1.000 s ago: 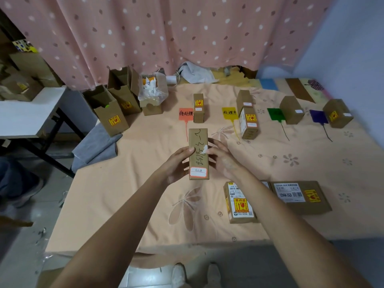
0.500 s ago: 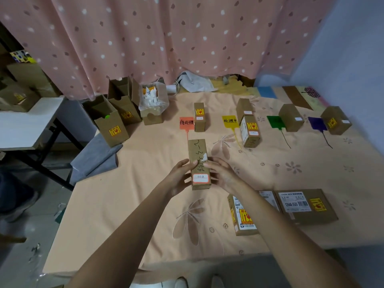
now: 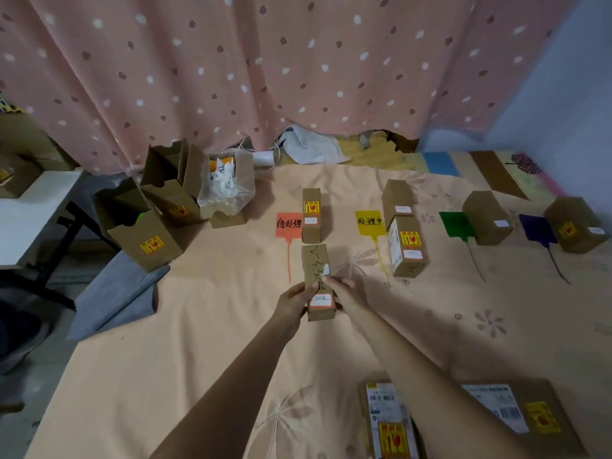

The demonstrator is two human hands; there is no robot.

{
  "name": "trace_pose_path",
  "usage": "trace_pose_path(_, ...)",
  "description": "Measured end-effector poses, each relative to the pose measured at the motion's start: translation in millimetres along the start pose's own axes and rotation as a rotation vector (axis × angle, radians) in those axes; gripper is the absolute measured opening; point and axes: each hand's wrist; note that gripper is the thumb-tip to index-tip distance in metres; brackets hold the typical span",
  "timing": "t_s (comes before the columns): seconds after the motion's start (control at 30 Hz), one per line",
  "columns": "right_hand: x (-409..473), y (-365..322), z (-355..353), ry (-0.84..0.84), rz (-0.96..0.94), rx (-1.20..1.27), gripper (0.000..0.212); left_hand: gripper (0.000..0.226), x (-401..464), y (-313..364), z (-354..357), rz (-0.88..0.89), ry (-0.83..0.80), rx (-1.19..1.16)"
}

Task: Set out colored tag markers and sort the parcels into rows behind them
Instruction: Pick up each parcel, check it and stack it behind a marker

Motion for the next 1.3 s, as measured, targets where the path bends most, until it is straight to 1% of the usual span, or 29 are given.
trace_pose_path(0.13,33,-21,-4,0.015,-0.015,-0.069,0.028,0.03,43,3,1,0.0,0.092,0.082)
trace_pose_path(0.2,25,-43,-1,0.001,-0.008,-0.051,0.025,0.029,59,5,0,-0.001,0.12,0.089)
trace_pose_path(0.27,50,-37,-2,-0.003,0.006,-0.094,0.023,0.027,73,5,-1,0.009,0.143,0.094)
trace_pose_path(0.3,65,-33,0,0.001,0.025,-0.116,0.024,0.026,80,5,-1,0.01,0.159,0.095)
trace_pose_path(0.4,88,-28,11,-0.015,0.084,-0.073,0.039,0.024,93,3,-3,0.009,0.187,0.098)
trace_pose_path(0.47,115,-11,12,-0.033,0.087,-0.079,0.039,0.026,98,0,-4,0.002,0.185,0.1)
trace_pose_path(0.5,124,-5,12,-0.033,0.091,-0.076,0.042,0.026,100,-2,-5,0.002,0.181,0.101)
trace_pose_path(0.6,131,-3,13,0.0,0.077,-0.049,0.06,0.025,106,-1,-6,0.007,0.179,0.104)
trace_pose_path(0.63,131,-5,14,-0.001,0.075,-0.046,0.06,0.026,108,0,-6,0.007,0.182,0.108)
trace_pose_path(0.73,127,-16,16,-0.005,0.084,-0.062,0.048,0.026,112,5,-4,0.005,0.2,0.112)
trace_pose_path(0.83,136,-14,15,0.004,0.079,-0.069,0.054,0.027,115,7,-3,-0.004,0.207,0.122)
trace_pose_path(0.9,135,-15,15,0.005,0.081,-0.07,0.052,0.027,115,8,-3,-0.003,0.2,0.131)
trace_pose_path(0.93,132,-18,16,0.008,0.084,-0.064,0.051,0.031,115,9,-3,-0.001,0.204,0.133)
trace_pose_path(1.03,118,-26,14,0.028,0.07,-0.056,0.05,0.068,113,12,-3,0.008,0.274,0.159)
trace_pose_path(1.07,112,-30,13,0.032,0.061,-0.056,0.051,0.076,112,14,-3,0.009,0.278,0.169)
trace_pose_path(1.1,105,-33,12,0.034,0.056,-0.07,0.053,0.078,109,16,-2,0.01,0.274,0.182)
trace_pose_path(1.13,98,-36,12,0.039,0.053,-0.086,0.053,0.073,105,19,-1,0.013,0.278,0.195)
trace_pose_path(1.2,85,-43,9,0.061,0.038,-0.12,0.044,0.06,100,22,-1,0.025,0.298,0.194)
trace_pose_path(1.23,80,-46,7,0.086,0.032,-0.145,0.042,0.059,97,24,-2,0.036,0.3,0.194)
trace_pose_path(1.3,70,-50,3,0.142,0.021,-0.168,0.048,0.071,88,31,-1,0.075,0.294,0.193)
Point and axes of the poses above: each hand's wrist, its own x-axis towards the middle knuckle, its own z-axis out of the palm, y = z × x, and after that the axes turned 6 degrees about z, right-handed
